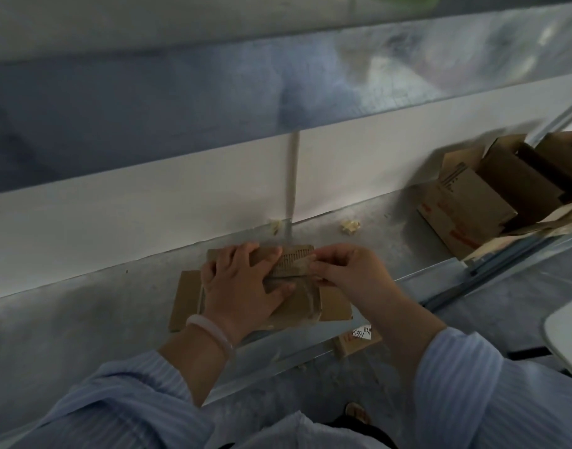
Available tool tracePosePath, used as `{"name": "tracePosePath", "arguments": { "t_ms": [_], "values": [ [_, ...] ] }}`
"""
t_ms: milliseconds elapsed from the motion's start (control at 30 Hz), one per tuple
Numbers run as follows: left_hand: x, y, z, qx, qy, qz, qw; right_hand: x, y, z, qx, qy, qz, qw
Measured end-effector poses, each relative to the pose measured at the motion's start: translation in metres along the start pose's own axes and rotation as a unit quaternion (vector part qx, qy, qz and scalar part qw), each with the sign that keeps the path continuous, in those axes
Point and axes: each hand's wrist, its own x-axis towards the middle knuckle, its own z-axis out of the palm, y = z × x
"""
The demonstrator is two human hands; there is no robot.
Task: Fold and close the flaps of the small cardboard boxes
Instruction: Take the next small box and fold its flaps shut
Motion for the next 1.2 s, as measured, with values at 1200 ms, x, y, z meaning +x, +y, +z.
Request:
{"name": "tracePosePath", "arguments": {
  "t_ms": [1200],
  "values": [
    [0.009, 0.009, -0.003, -0.334, 0.098, 0.015, 0.938, -0.013, 0.011, 0.000, -0.197, 0.056, -0.106, 0.973]
  ]
}}
